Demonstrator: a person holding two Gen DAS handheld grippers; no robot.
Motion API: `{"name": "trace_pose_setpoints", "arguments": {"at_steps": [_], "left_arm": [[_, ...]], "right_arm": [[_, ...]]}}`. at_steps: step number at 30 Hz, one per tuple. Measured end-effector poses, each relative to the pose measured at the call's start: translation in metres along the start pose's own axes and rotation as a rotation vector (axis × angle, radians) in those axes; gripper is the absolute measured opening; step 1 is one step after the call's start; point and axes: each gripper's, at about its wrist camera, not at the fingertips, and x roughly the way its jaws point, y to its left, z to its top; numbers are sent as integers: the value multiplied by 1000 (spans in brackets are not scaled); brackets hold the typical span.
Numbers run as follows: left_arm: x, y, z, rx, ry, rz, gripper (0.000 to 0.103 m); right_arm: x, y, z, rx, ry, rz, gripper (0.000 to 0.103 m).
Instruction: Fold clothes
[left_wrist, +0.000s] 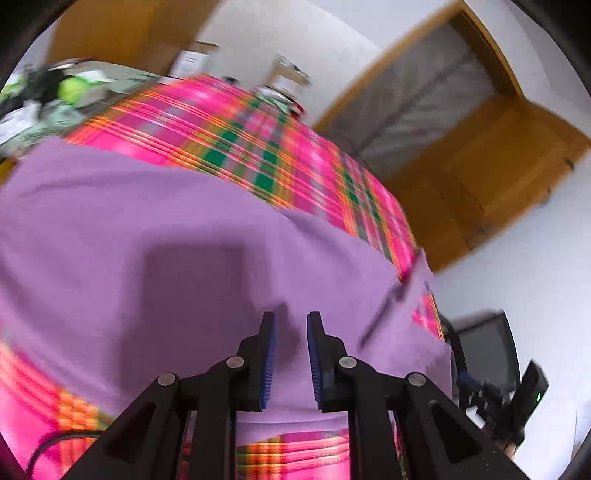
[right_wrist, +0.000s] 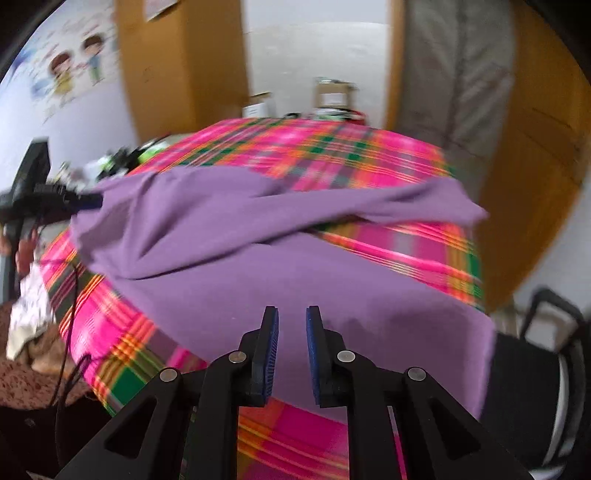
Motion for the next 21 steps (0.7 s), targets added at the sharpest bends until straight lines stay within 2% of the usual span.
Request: {"name": "trace_pose_setpoints", "arguments": {"at_steps": [6,10,14,21], "left_arm": [[26,-37,-18,137,54,-8,21],[35,-55,-24,210,66,17,22],[44,-64,-32,240,76,19,23],[51,-67,-45,270,95,66,24]], "right_arm": [[-37,-63,-38,138,-4,-107,23],[-64,-95,-58,220,-9,-192,25],[-65,-107,-64,283,-38,-142,33],[2,-83,-39,272,-10,29,33]]}}
